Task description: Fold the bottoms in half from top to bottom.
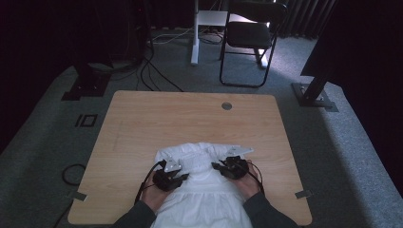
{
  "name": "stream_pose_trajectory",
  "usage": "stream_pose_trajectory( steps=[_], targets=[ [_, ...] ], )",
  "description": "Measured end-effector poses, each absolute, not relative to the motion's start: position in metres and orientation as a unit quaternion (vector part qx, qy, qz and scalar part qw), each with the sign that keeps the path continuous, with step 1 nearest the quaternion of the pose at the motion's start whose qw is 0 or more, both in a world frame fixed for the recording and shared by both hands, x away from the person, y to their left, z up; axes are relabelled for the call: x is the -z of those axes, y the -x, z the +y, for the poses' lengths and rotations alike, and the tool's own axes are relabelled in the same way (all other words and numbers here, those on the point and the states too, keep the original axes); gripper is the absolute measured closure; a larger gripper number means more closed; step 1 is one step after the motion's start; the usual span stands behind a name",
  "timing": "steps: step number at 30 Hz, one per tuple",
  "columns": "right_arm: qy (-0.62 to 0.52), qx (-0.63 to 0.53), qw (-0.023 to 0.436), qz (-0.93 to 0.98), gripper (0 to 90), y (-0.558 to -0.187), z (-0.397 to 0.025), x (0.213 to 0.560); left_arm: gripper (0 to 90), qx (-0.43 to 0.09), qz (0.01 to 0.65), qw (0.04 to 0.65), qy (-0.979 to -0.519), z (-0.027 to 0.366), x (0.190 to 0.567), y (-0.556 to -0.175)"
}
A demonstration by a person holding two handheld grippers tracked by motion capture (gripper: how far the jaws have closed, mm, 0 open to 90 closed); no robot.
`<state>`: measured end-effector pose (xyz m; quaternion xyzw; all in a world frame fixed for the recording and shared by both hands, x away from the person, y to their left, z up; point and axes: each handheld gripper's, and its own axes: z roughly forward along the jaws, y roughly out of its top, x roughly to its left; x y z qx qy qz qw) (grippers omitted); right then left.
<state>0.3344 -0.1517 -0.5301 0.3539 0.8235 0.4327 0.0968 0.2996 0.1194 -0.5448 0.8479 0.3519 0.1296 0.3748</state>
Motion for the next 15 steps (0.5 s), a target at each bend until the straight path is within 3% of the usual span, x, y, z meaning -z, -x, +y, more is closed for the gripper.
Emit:
stream_pose_trajectory(
  steps=[7,15],
  targets=[
    [-0.327,-0.457,0.111,0.819,79.0,-0.289,-0.162,0.512,80.5,-0.135,0.329,0.396,-0.846,0.124,0.527,-0.275],
    [-0.353,-0.404,0.089,0.839,79.2,-0.284,-0.161,0.548,82.1,-0.124,0.331,0.366,-0.861,0.117,0.548,-0.282]
  ],
)
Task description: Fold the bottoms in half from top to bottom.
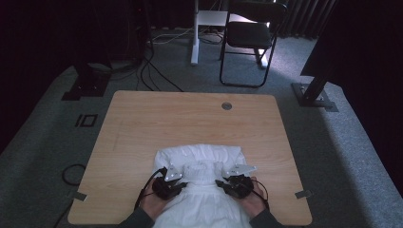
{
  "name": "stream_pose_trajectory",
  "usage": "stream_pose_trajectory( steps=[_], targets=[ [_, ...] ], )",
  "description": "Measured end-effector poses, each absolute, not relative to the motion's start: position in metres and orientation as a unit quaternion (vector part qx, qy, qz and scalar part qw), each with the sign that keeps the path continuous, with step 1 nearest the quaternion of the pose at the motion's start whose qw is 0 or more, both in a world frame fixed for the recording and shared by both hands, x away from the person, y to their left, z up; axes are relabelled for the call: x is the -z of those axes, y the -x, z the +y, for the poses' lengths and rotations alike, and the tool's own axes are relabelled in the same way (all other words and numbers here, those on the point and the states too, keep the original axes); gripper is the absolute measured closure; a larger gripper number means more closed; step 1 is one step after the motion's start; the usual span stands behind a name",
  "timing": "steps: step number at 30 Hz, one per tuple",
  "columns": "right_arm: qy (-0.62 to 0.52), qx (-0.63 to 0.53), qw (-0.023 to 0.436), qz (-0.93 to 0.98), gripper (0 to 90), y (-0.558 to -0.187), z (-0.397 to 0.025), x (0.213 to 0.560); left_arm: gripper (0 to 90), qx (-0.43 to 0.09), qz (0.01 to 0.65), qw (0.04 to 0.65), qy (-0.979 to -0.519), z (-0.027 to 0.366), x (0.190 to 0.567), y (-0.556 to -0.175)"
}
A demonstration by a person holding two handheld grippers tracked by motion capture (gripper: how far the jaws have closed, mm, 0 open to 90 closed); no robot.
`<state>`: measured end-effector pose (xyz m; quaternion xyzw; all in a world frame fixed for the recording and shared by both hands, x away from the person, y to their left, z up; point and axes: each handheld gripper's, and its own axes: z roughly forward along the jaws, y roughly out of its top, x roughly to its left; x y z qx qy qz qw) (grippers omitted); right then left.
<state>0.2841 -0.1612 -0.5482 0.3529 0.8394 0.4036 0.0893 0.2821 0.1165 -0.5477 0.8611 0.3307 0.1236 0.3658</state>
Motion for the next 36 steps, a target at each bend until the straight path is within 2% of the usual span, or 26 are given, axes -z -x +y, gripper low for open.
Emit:
stream_pose_trajectory(
  steps=[12,22,28,31,36],
  targets=[
    [-0.368,-0.375,0.139,0.839,76.6,-0.338,-0.149,0.55,81.8,-0.129,0.347,0.361,-0.856,0.113,0.547,-0.339],
    [-0.4,-0.363,0.145,0.829,74.9,-0.423,-0.143,0.546,81.6,-0.161,0.356,0.324,-0.862,0.103,0.539,-0.425],
    [-0.412,-0.35,0.156,0.827,73.0,-0.463,-0.139,0.543,81.3,-0.173,0.369,0.308,-0.86,0.099,0.536,-0.462],
    [-0.444,-0.359,0.153,0.807,72.6,-0.482,-0.138,0.544,81.3,-0.185,0.385,0.294,-0.855,0.095,0.534,-0.476],
    [-0.436,-0.328,0.179,0.819,76.5,-0.493,-0.125,0.54,81.7,-0.191,0.386,0.276,-0.859,0.092,0.531,-0.483]
  ],
)
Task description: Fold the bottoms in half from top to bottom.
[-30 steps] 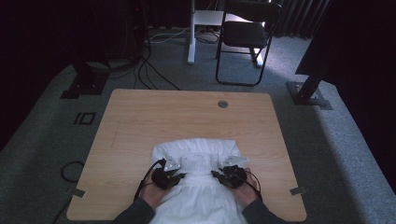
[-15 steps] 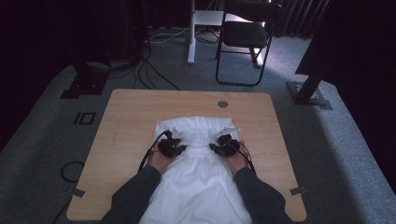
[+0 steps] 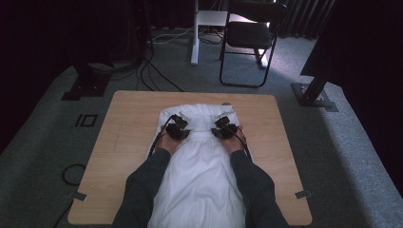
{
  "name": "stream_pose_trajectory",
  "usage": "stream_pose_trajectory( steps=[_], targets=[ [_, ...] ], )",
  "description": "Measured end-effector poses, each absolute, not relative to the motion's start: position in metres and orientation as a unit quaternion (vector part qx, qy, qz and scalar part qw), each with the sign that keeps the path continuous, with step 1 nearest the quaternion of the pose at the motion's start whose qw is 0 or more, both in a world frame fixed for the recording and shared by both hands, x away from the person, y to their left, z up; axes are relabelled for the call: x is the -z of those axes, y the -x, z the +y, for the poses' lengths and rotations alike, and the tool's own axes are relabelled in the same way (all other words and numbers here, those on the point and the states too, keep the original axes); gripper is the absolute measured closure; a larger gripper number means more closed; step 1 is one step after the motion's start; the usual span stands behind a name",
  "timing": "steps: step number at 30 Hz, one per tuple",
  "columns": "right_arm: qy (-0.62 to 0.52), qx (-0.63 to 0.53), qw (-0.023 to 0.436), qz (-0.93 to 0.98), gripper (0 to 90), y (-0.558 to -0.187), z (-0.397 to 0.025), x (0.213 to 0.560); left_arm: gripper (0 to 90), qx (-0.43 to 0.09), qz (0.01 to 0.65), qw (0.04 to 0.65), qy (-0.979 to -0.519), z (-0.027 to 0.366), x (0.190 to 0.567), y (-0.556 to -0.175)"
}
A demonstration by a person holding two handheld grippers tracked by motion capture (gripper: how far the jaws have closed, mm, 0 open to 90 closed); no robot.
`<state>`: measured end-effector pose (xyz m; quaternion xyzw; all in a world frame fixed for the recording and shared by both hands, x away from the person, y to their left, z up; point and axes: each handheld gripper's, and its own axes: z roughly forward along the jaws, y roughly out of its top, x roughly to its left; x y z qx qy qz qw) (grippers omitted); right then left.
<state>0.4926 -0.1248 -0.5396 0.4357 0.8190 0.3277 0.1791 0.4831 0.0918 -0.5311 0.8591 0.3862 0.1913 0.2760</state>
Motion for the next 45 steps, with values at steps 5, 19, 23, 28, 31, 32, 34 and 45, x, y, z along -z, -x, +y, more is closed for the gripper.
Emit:
stream_pose_trajectory(
  steps=[5,19,23,28,31,32,34,45],
  targets=[
    [-0.432,-0.343,0.169,0.817,79.3,-0.489,-0.13,0.532,84.7,-0.193,0.374,0.289,-0.86,0.097,0.516,-0.475],
    [-0.339,-0.457,0.225,0.791,79.4,-0.406,-0.157,0.427,84.9,-0.227,0.309,0.425,-0.82,0.116,0.418,-0.386],
    [-0.316,-0.465,0.209,0.8,79.4,-0.37,-0.165,0.427,84.5,-0.21,0.289,0.428,-0.83,0.119,0.429,-0.353],
    [-0.308,-0.425,0.18,0.832,79.4,-0.341,-0.165,0.467,83.9,-0.155,0.294,0.398,-0.855,0.118,0.479,-0.329],
    [-0.316,-0.393,0.157,0.849,79.2,-0.333,-0.164,0.499,83.4,-0.118,0.302,0.365,-0.873,0.114,0.514,-0.324],
    [-0.321,-0.389,0.15,0.85,79.2,-0.333,-0.164,0.506,83.4,-0.112,0.303,0.356,-0.877,0.112,0.523,-0.324],
    [-0.334,-0.377,0.137,0.853,79.1,-0.335,-0.164,0.52,83.3,-0.115,0.303,0.339,-0.883,0.109,0.535,-0.327],
    [-0.36,-0.354,0.129,0.853,77.4,-0.356,-0.138,0.536,82.0,-0.166,0.314,0.288,-0.89,0.115,0.536,-0.382]
  ],
)
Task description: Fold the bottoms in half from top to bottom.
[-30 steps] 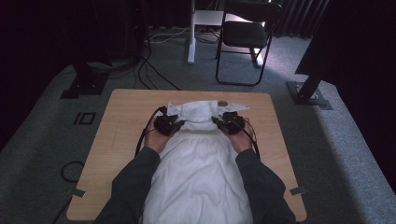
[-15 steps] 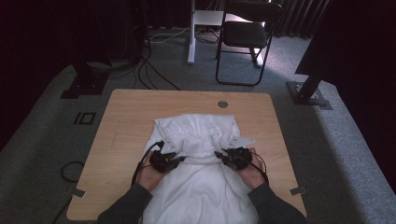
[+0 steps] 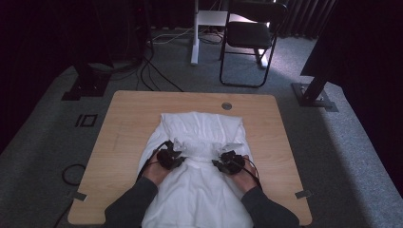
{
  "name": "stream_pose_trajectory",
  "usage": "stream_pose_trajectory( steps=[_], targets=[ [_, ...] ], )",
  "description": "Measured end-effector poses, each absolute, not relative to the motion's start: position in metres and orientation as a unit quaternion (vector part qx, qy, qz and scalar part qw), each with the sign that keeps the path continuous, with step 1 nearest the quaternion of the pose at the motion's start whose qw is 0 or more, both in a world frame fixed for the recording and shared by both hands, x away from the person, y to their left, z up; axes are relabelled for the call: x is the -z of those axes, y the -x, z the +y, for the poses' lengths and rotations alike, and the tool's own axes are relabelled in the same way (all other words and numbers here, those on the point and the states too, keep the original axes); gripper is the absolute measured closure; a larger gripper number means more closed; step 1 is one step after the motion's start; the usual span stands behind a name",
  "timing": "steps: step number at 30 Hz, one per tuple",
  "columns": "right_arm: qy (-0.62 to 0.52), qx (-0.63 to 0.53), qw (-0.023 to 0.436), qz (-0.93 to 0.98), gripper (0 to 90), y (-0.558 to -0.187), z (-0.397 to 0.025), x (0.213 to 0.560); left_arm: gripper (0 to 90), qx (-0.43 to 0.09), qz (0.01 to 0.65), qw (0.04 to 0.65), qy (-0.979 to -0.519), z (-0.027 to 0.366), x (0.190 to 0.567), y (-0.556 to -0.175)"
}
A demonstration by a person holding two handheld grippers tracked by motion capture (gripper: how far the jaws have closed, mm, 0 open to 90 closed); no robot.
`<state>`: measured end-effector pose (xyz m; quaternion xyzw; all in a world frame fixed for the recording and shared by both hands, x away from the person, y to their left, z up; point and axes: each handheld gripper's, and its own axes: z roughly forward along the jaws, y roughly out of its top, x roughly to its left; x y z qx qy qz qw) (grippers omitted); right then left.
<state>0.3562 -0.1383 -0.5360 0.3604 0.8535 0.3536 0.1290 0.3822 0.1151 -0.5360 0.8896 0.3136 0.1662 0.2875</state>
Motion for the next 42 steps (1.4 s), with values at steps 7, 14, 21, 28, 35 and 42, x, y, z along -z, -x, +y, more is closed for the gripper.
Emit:
stream_pose_trajectory(
  steps=[7,14,21,28,35,42],
  targets=[
    [-0.367,-0.344,0.146,0.852,77.6,-0.4,-0.13,0.544,81.9,-0.181,0.333,0.272,-0.885,0.111,0.534,-0.419],
    [-0.395,-0.317,0.177,0.844,78.2,-0.455,-0.125,0.541,82.5,-0.2,0.363,0.273,-0.868,0.102,0.536,-0.447],
    [-0.402,-0.336,0.165,0.836,78.8,-0.469,-0.128,0.528,83.7,-0.194,0.379,0.297,-0.855,0.106,0.526,-0.453],
    [-0.351,-0.402,0.216,0.817,79.3,-0.437,-0.142,0.467,84.8,-0.228,0.354,0.389,-0.82,0.119,0.458,-0.423],
    [-0.293,-0.463,0.269,0.792,79.2,-0.39,-0.155,0.406,84.4,-0.253,0.305,0.447,-0.802,0.127,0.408,-0.373],
    [-0.292,-0.421,0.228,0.828,79.1,-0.36,-0.155,0.459,82.5,-0.197,0.303,0.41,-0.838,0.128,0.464,-0.353]
  ],
)
